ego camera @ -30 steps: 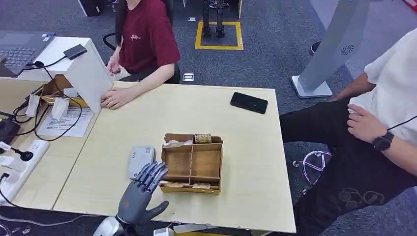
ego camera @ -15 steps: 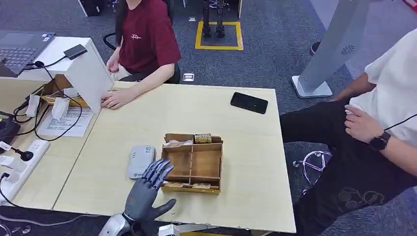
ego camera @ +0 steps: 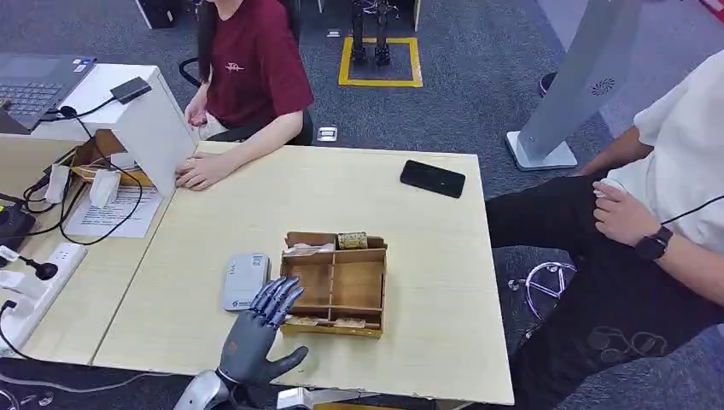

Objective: Pass the card to the sensor for recognition and then transmit it.

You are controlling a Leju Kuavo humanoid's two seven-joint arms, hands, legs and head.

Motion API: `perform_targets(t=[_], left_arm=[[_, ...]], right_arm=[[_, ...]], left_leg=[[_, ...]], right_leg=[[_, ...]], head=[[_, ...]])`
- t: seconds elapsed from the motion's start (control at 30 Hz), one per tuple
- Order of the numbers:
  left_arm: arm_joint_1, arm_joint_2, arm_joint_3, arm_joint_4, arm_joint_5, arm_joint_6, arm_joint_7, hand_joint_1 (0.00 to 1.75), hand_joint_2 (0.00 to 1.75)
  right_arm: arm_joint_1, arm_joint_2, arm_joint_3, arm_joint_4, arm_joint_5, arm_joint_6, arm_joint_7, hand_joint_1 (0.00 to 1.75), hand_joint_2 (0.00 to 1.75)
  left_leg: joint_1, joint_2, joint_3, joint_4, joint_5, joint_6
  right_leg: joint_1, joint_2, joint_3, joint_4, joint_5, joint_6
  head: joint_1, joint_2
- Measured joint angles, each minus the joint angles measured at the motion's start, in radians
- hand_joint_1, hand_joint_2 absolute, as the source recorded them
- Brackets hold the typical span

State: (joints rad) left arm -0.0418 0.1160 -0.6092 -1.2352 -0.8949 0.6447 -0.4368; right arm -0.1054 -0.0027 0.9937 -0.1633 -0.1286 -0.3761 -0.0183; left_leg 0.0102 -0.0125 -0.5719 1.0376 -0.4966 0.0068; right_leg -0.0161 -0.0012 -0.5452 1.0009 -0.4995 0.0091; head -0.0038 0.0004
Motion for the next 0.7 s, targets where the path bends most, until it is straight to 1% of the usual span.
perform_targets(t=[0.27,0.47,0.63,0.67,0.7], left_arm=[[0.0,-0.001,-0.001,0.004,0.004,-0.003,0.0,0.0,1.75],[-0.009,-0.02,-0.001,0.017,0.029,-0.021,0.0,0.0,1.75],[-0.02,-0.028,-0.001,0.029,0.025,-0.016,0.01,0.0,1.75],[-0.021,-0.029,-0.001,0.031,0.026,-0.015,0.011,1.31,1.75],[-0.023,-0.029,-0.001,0.032,0.026,-0.015,0.011,1.5,1.75]], right_arm=[[0.0,0.0,0.004,0.0,0.0,0.0,0.0,0.0,1.75],[-0.003,0.001,0.007,-0.004,0.001,-0.002,0.004,0.0,1.75],[-0.006,0.001,0.008,-0.004,0.003,-0.002,0.005,0.0,1.75],[-0.006,0.001,0.008,-0.004,0.003,-0.003,0.005,0.0,1.75],[-0.006,0.001,0.008,-0.004,0.003,-0.003,0.005,0.0,1.75]], left_leg=[[0.0,0.0,0.0,0.0,0.0,0.0],[0.0,0.0,0.0,0.0,0.0,0.0],[0.0,0.0,0.0,0.0,0.0,0.0],[0.0,0.0,0.0,0.0,0.0,0.0],[0.0,0.0,0.0,0.0,0.0,0.0]], right_leg=[[0.0,0.0,0.0,0.0,0.0,0.0],[0.0,0.0,0.0,0.0,0.0,0.0],[0.0,0.0,0.0,0.0,0.0,0.0],[0.0,0.0,0.0,0.0,0.0,0.0],[0.0,0.0,0.0,0.0,0.0,0.0]], head=[[0.0,0.0],[0.0,0.0],[0.0,0.0],[0.0,0.0],[0.0,0.0]])
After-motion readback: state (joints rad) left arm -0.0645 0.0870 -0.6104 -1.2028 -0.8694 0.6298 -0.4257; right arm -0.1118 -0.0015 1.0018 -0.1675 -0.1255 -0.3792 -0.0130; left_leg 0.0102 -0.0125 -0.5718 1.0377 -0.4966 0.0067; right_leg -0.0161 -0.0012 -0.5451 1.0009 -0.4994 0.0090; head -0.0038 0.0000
